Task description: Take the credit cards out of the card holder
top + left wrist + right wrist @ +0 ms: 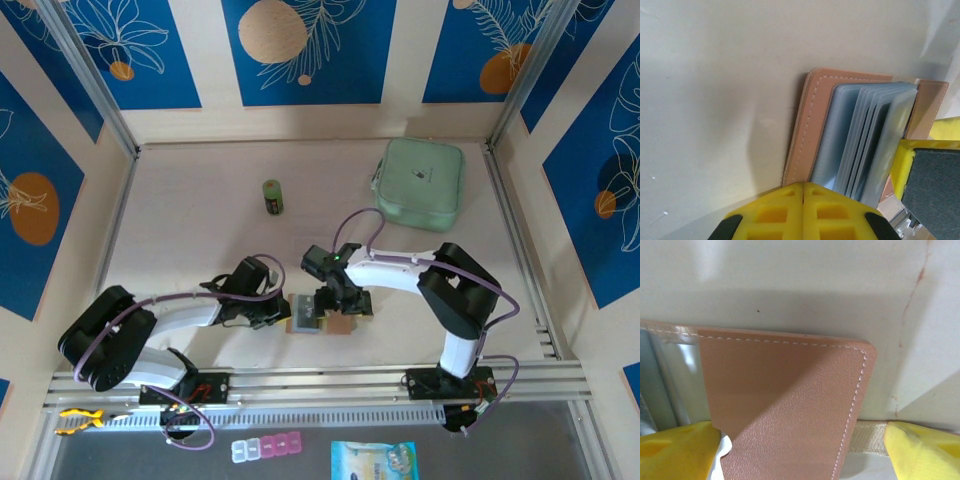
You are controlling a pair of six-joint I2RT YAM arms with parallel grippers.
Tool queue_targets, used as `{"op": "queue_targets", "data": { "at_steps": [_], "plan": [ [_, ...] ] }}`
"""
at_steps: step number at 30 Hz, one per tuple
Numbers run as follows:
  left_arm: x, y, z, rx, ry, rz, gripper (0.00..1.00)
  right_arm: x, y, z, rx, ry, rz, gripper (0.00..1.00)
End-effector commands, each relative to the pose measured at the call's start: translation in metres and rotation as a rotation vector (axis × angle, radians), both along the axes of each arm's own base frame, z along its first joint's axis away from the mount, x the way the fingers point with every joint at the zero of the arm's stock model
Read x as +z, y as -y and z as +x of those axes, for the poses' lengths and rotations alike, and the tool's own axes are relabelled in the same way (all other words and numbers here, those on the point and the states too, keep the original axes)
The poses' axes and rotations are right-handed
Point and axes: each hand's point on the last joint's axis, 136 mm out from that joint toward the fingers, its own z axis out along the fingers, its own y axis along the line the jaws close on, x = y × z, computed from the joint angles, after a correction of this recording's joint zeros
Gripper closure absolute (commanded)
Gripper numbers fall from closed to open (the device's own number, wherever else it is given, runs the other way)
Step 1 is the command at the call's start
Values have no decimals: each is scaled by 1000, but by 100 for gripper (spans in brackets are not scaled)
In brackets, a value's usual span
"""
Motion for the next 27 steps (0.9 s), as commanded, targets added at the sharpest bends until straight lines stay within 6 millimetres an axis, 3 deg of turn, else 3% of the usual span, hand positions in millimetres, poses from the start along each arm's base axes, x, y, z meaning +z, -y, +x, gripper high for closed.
{"op": "queue_targets", "data": {
  "at_steps": [1, 8, 16, 27],
  "plan": [
    [-14, -7, -21, -14, -65, 54, 96, -24, 12, -17, 24, -72, -19, 11],
    [-4, -4, -24, -5, -47, 43, 96, -19, 13, -16, 63, -70, 31, 13],
    [25, -8, -11, 16, 41, 65, 94, -10, 14, -13, 125, -54, 59, 13],
    [42, 20, 3, -25, 67, 24, 92, 19, -1, -9, 117, -8, 147, 15]
  ]
}}
